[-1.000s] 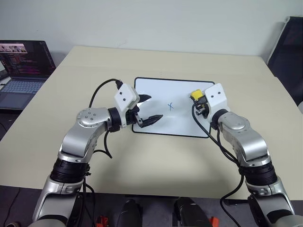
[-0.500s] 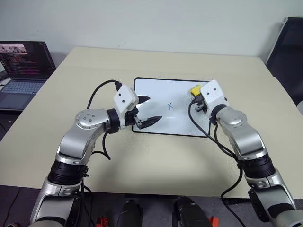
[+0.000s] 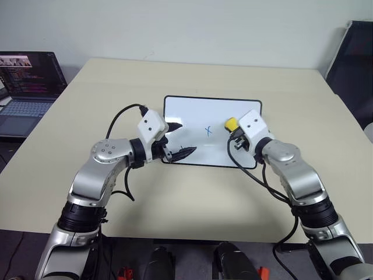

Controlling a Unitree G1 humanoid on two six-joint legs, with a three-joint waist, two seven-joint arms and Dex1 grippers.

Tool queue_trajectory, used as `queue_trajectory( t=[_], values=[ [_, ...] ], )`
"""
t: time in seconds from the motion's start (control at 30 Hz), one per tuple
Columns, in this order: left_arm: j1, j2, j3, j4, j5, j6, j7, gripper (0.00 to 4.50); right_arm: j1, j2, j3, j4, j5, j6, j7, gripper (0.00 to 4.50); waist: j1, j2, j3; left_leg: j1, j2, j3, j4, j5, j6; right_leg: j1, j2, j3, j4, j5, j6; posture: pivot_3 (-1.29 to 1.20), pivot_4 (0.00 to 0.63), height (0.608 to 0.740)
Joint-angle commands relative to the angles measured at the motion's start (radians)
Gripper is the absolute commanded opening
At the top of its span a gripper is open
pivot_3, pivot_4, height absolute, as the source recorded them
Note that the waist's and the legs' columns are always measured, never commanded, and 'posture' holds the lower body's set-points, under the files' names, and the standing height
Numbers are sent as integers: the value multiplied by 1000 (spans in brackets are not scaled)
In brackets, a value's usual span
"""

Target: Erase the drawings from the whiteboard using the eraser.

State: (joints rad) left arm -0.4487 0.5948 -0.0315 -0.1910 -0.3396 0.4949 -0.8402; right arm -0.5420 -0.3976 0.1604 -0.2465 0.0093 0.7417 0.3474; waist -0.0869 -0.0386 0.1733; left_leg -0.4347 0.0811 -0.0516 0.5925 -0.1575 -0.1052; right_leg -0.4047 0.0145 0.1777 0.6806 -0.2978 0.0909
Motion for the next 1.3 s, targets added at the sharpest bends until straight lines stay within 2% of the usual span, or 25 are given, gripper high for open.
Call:
queue_trajectory(
  t=[0.03,0.27,0.5,0.87,1.3],
  values=[
    [52,33,91,-25,-46,-21,-18,4500,47,21,-74,-151,94,-31,49,1322,-2,0,0,0,0,0,0,0,0,0,0,0,0,0,0,0,150,740],
    [186,7,232,-26,-96,-87,26,4500,257,-17,-127,-364,195,-110,137,1321,5,0,0,0,0,0,-3,-1,-1,0,-1,-2,-1,-4,-2,0,150,740],
    [284,-18,281,-48,-101,-124,82,4500,441,-3,-114,-402,213,-194,137,1321,4,0,0,0,0,0,1,-1,-1,0,-1,-1,0,-6,-8,0,150,740],
    [320,-22,286,-102,-105,-141,136,4500,485,29,-60,-325,178,-319,114,1321,4,0,0,1,0,0,0,-1,-1,1,-1,-1,0,-5,-8,0,150,740],
    [302,-11,245,-129,-109,-116,125,4500,508,9,-13,-343,163,-325,129,1321,3,0,0,1,0,0,1,-1,-1,1,-1,-1,0,-5,-8,0,150,740]
  ],
)
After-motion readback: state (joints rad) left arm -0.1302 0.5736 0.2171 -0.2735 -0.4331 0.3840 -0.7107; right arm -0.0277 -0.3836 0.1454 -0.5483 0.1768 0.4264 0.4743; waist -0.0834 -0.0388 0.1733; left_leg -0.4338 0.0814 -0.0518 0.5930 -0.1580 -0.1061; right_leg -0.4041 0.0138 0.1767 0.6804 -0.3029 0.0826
